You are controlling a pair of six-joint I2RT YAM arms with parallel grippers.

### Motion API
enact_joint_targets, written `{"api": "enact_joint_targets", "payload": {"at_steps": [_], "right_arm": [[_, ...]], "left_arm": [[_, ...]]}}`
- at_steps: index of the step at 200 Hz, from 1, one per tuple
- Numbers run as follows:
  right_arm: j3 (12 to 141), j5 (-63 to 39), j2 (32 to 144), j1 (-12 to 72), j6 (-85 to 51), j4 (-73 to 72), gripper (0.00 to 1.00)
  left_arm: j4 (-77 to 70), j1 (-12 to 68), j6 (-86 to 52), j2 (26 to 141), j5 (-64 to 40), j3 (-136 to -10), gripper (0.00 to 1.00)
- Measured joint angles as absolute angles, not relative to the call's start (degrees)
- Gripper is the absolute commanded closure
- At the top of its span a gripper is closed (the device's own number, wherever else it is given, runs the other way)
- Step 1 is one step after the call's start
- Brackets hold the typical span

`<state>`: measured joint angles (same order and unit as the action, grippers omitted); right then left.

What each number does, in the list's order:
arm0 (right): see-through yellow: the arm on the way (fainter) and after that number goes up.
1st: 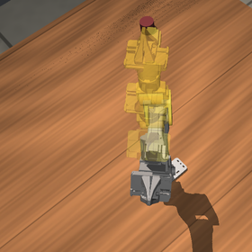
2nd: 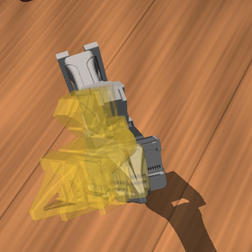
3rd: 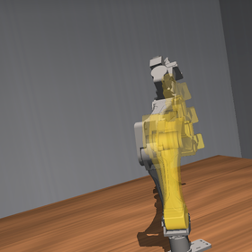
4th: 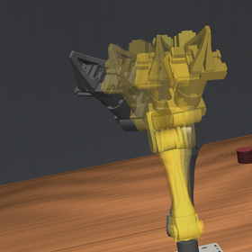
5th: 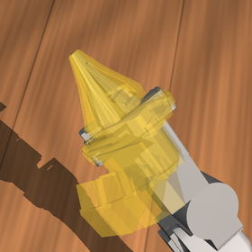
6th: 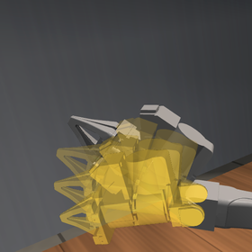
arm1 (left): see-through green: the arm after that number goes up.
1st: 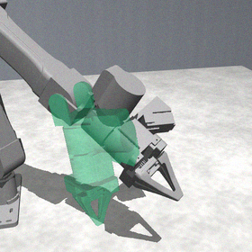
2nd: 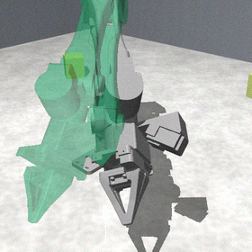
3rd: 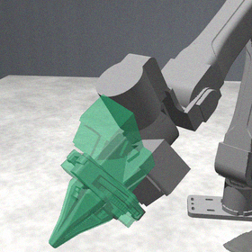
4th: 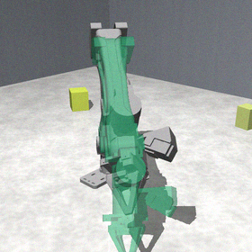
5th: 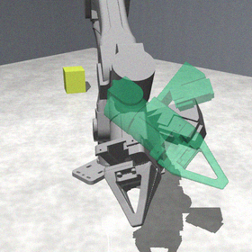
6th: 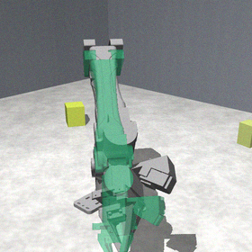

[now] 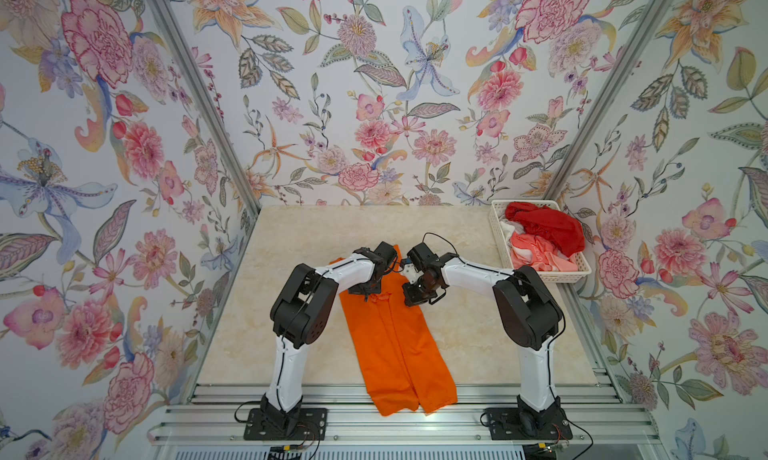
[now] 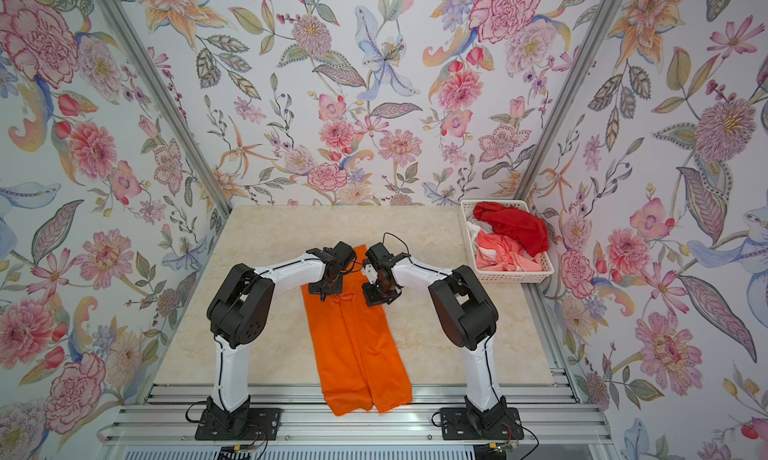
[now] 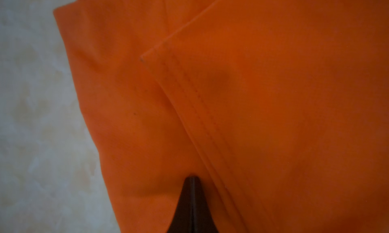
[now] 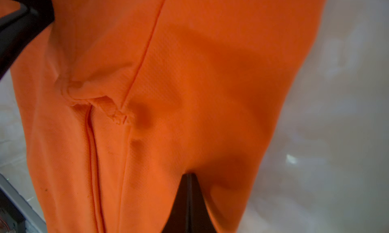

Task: Fold and stack t-shirts
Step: Move the T-shirt to the center of the board.

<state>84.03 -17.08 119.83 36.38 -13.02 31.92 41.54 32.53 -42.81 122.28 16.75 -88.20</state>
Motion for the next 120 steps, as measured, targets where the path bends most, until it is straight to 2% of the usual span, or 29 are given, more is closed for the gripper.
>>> {"api": "enact_joint_targets", "payload": {"at_steps": [70, 120], "right_arm": [[114.08, -17.3, 138.61, 32.21, -16.86, 37.87, 1.0], [128.46, -15.29, 146.21, 27.88, -20.62, 43.07, 0.99]], "left_arm": [[47.99, 23.73, -35.4, 141.08, 10.02, -121.56, 1.0], [50.7, 19.05, -32.88, 150.02, 5.5, -142.32, 1.0]]}}
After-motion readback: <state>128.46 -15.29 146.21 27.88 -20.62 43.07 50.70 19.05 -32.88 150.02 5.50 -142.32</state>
